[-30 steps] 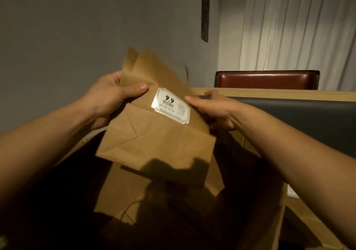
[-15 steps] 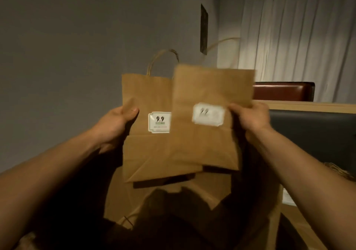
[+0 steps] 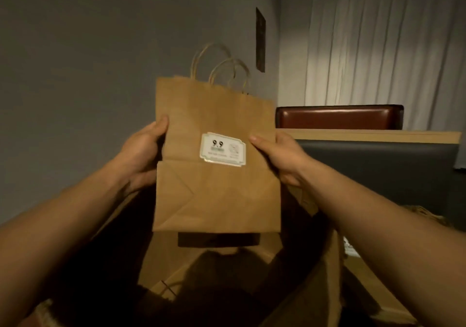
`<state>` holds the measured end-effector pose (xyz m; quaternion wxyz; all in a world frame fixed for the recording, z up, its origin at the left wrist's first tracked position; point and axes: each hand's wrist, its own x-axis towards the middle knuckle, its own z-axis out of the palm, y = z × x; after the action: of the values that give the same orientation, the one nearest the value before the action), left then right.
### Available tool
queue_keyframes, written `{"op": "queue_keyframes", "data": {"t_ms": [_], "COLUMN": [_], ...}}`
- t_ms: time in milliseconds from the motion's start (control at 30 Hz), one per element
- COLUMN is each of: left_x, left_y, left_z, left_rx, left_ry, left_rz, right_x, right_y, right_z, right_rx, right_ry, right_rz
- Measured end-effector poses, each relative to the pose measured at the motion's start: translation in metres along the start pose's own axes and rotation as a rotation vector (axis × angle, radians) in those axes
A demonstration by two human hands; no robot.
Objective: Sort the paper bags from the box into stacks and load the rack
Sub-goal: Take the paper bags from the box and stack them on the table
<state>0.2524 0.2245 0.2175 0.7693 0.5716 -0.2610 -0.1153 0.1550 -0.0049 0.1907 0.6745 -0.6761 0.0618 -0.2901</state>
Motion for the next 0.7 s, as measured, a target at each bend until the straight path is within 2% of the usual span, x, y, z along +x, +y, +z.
{"op": "queue_keyframes", "data": {"t_ms": [67, 167, 300, 367, 467, 567, 700], "left_x": [-0.009, -0.018, -0.033, -0.044, -0.059, -0.077, -0.097], "left_y": [0.016, 0.032, 0.051, 0.056, 0.056, 0.04, -0.012], "left_z": [0.022, 0.042, 0.075, 0.102, 0.155, 0.213, 0.287], "left_rx": [-0.007, 0.052, 0.069, 0.015, 0.004, 0.139, 0.303], "left_ry": [0.017, -0.04, -0.044, -0.083, -0.155, -0.254, -0.345], "left_rz": [0.022, 0.091, 0.174, 0.176, 0.158, 0.053, -0.036], "right_x": [-0.004, -0.019, -0.07, -0.097, -0.13, -0.158, -0.191], "right_y": [-0.018, -0.055, -0.112, -0.13, -0.144, -0.145, -0.128], "right_z": [-0.003, -0.014, -0.055, -0.086, -0.127, -0.174, -0.243], "right_rx": [0.002, -0.055, -0.133, -0.162, -0.252, -0.327, -0.477], "right_ry": [0.083, 0.163, -0.039, -0.024, 0.167, 0.413, 0.616], "right_rz": [-0.063, -0.117, -0.006, -0.003, -0.052, -0.063, 0.061]}}
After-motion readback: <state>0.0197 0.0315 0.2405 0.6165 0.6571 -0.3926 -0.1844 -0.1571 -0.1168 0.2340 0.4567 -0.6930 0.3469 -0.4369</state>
